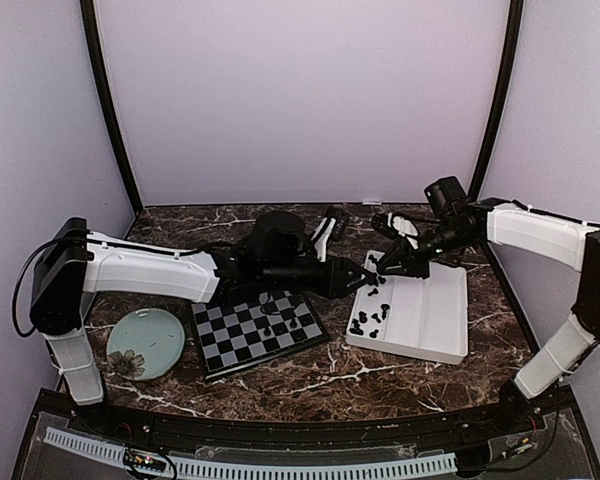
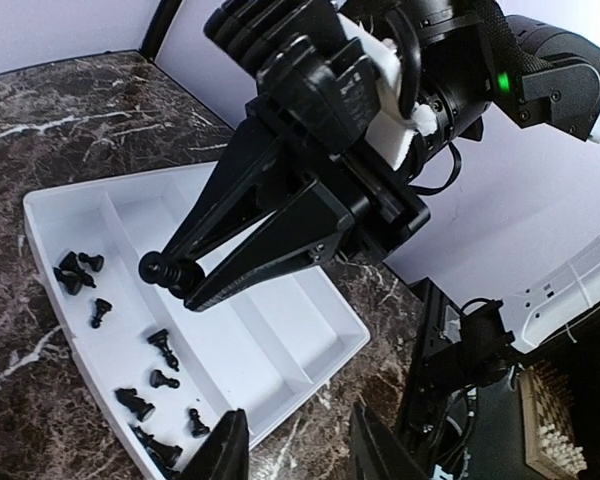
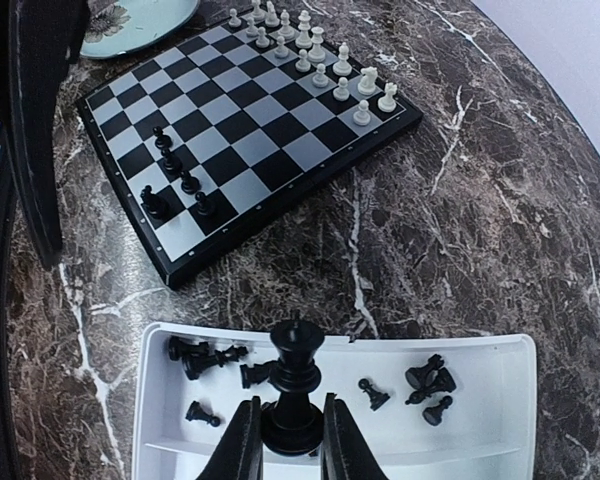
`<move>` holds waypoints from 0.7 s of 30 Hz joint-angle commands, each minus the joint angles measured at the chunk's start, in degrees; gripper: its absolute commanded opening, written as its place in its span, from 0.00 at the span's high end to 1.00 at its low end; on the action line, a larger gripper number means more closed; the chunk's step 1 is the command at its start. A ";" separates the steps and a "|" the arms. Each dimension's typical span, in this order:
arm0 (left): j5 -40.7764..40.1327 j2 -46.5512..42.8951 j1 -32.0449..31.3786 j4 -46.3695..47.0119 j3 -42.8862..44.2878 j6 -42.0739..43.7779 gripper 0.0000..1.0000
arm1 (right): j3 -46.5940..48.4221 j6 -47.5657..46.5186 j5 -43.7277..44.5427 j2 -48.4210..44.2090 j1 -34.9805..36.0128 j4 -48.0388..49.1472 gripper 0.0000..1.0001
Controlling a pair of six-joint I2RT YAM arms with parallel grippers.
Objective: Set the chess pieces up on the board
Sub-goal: Pass from the right arm to the left
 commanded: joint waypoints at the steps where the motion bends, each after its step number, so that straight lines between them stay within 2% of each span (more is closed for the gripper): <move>1: 5.09 0.98 1.45 2.08 1.58 -8.32 0.65 | -1.83 4.03 -3.81 -3.29 0.16 3.22 0.84; 8: 9.35 4.27 2.96 6.65 3.63 -14.03 0.70 | -2.26 3.82 -5.54 -4.36 0.20 2.73 0.83; 14: 10.47 5.87 3.25 7.42 5.77 -14.53 0.62 | -1.99 2.96 -5.99 -3.92 0.54 1.62 0.83; 21: 8.43 7.61 4.40 6.47 8.01 -15.67 0.63 | -2.01 2.37 -6.21 -4.09 1.59 0.97 0.83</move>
